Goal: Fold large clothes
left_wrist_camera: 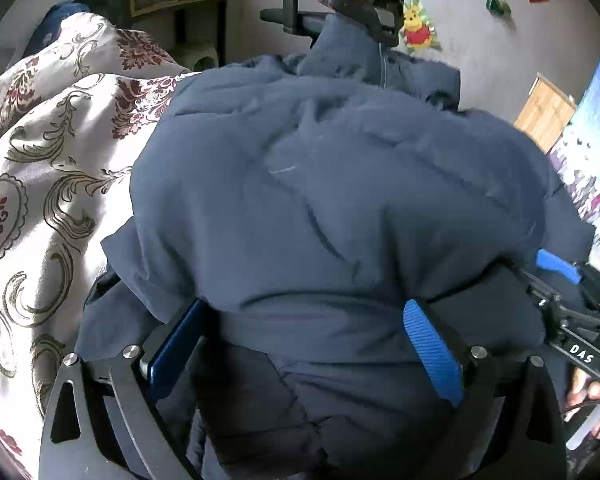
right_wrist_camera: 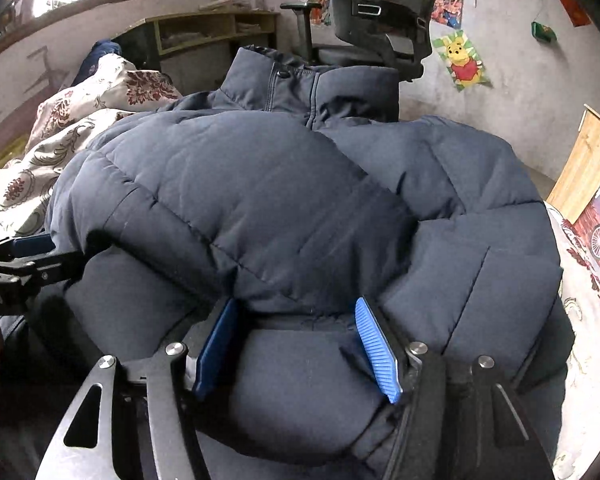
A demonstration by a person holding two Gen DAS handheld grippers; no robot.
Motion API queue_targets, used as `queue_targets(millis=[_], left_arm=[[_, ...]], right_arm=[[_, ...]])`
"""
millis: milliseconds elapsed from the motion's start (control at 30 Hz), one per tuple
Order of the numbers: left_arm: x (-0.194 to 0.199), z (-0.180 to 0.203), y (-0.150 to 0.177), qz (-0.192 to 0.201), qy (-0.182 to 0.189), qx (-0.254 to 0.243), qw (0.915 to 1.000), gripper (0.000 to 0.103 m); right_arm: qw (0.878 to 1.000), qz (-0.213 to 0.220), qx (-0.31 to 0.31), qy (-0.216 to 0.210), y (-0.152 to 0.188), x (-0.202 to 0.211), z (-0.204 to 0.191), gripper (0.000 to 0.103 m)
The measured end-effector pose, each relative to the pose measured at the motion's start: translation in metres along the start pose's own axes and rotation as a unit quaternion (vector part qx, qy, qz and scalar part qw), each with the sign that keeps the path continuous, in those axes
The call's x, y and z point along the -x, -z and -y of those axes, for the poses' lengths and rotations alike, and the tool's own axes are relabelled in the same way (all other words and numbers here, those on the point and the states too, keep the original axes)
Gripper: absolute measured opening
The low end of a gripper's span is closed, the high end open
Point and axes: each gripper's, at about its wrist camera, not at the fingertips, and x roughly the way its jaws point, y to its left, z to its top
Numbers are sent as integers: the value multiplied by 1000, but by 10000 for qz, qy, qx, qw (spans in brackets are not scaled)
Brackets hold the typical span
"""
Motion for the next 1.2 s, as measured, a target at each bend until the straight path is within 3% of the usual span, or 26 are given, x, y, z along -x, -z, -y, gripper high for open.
queue_targets(millis=[167,333,500,633,900,1033,1200], left_arm=[[2,-1,1,5,-29,39,10000,101],[21,-3,0,100,-38,227,9997,100],[44,0,1,221,-14,254,9994,100],[71,-1,0,631,186,360,9972,101],[114,-20,-11,1098,596,510,9909,101],[135,-34,-25,1208,264,315,9918,101],[154,-60,-47,1198,363,215,9919,101]], right_arm=[[9999,-7,44,143,-1,1,-4,61],[9999,38,-43,148,-5,15,-3,83],[9996,179,-155,120,-4,41,-3,86],[9993,356,-86,91,-11,65,-8,92],[9964,707,-269,385,-47,109,-30,96],[9928,817,-613,631,-72,118,-40,98],[9840,714,-1516,601,-116,114,-40,98]])
